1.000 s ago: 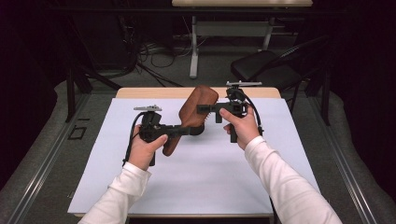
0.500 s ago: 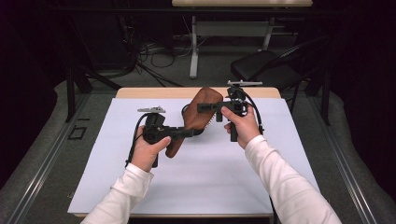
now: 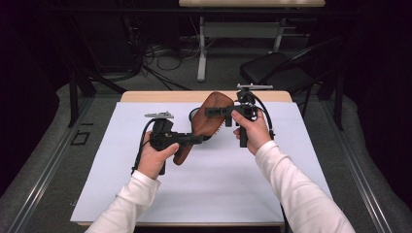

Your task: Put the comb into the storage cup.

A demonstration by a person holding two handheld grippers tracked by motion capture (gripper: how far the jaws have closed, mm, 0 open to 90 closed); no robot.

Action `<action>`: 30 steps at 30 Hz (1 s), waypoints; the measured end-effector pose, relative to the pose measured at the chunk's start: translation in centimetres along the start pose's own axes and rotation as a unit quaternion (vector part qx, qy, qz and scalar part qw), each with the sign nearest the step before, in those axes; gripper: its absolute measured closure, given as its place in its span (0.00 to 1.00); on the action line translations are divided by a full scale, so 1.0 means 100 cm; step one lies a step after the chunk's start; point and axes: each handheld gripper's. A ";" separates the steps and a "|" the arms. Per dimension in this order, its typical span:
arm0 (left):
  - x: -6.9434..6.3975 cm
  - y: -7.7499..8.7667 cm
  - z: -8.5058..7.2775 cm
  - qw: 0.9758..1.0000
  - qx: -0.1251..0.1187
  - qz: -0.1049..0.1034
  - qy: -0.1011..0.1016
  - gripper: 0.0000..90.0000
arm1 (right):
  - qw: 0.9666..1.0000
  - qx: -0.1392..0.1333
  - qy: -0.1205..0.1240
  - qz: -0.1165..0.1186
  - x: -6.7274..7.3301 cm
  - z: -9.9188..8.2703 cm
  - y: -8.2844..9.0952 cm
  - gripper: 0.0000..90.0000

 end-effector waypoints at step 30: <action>0.008 -0.008 -0.007 1.000 0.019 0.001 -0.004 0.82 | 0.999 0.002 -0.032 0.019 -0.015 -0.004 0.006 0.31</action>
Point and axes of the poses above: each handheld gripper's, and its own axes: y roughly backward along the jaws, z roughly out of its top, x roughly to its left, and after that the axes turned 11 degrees about z, right-handed
